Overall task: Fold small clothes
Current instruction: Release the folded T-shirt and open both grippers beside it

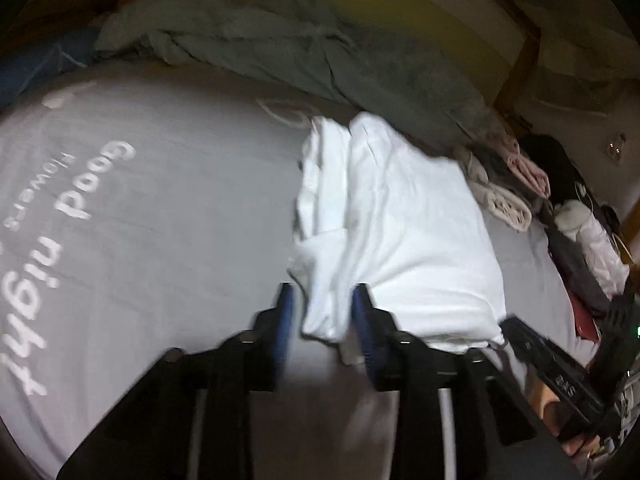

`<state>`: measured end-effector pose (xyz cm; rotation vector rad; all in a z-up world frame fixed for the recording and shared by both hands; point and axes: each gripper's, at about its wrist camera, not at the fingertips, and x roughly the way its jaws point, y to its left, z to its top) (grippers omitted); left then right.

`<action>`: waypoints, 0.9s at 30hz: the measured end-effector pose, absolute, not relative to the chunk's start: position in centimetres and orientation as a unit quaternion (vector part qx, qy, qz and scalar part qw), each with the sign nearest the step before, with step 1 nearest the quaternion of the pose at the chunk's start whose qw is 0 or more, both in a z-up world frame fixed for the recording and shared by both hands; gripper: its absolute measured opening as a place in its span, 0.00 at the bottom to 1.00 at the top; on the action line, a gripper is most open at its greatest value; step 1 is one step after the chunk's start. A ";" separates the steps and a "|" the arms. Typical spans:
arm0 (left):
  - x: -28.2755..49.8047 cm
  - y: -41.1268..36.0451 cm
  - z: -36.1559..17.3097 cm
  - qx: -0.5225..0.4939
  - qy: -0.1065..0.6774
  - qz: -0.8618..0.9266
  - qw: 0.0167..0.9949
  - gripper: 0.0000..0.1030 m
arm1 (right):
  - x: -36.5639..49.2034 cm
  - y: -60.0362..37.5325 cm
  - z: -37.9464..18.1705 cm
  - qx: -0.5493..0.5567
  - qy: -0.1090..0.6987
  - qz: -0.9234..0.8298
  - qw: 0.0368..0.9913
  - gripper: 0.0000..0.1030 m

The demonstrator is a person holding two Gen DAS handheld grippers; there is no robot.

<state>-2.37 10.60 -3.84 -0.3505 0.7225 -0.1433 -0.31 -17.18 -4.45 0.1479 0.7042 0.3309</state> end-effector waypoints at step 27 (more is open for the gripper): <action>-1.8 7.4 -2.7 -0.095 0.294 -0.111 0.945 0.45 | -1.6 -14.1 -4.0 -0.025 0.320 0.150 0.935 0.44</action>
